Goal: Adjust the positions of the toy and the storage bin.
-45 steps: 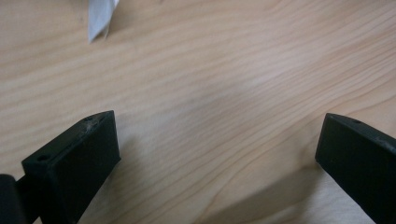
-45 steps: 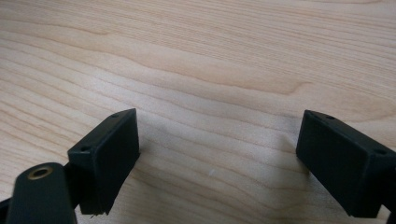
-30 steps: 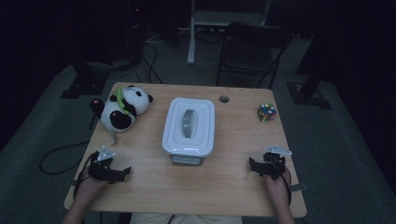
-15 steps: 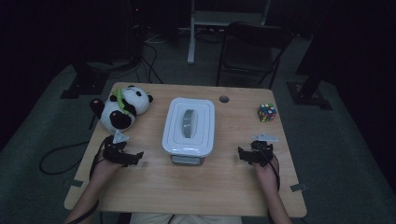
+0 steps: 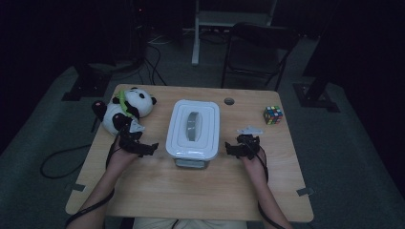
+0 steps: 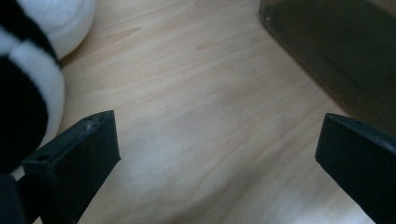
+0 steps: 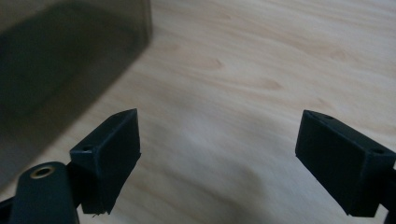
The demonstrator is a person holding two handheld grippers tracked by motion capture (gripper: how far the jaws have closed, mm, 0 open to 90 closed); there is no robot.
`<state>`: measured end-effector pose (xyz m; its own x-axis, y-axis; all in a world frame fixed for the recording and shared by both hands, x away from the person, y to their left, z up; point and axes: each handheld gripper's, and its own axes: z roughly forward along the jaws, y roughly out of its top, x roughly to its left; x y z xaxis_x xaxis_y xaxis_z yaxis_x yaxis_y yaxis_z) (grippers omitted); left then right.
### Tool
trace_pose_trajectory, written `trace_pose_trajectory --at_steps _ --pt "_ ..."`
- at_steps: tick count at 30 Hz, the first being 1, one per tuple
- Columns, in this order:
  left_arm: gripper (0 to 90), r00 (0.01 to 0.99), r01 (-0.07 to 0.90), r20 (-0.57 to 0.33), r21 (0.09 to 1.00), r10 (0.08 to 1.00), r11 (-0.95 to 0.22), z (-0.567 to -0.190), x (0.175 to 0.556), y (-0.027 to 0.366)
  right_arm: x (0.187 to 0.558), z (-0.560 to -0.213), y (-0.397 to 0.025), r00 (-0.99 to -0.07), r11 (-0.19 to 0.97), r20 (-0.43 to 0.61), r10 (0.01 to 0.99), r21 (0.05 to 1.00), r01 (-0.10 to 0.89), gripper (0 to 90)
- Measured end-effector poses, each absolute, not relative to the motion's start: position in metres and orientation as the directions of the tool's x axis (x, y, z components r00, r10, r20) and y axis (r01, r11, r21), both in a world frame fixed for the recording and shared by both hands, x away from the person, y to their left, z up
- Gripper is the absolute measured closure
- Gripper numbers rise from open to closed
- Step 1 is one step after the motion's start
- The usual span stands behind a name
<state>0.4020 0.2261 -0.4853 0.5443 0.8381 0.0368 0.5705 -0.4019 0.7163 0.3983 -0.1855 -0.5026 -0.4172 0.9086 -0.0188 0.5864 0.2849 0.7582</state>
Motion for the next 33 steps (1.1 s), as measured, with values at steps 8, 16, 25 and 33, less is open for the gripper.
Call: trace_pose_trajectory --at_steps 8,16,25,33 --pt "0.3 0.568 0.547 0.062 0.717 0.821 -0.432 -0.473 0.422 0.201 0.408 -0.496 -0.172 -0.436 0.268 0.011 0.900 0.775 0.572 16.6" --pt "0.3 0.594 0.526 0.052 0.730 0.803 -0.436 -0.465 0.429 0.187 0.414 -0.489 -0.163 -0.437 0.231 0.048 0.898 0.794 0.562 15.7" --pt "0.8 0.610 0.519 0.073 0.716 0.789 -0.468 -0.465 0.427 0.177 0.413 -0.483 -0.152 -0.462 0.272 0.001 0.887 0.807 0.524 16.9" --pt "0.9 0.617 0.507 0.068 0.728 0.784 -0.462 -0.460 0.426 0.168 0.412 -0.483 -0.158 -0.465 0.274 0.004 0.885 0.803 0.529 19.0"
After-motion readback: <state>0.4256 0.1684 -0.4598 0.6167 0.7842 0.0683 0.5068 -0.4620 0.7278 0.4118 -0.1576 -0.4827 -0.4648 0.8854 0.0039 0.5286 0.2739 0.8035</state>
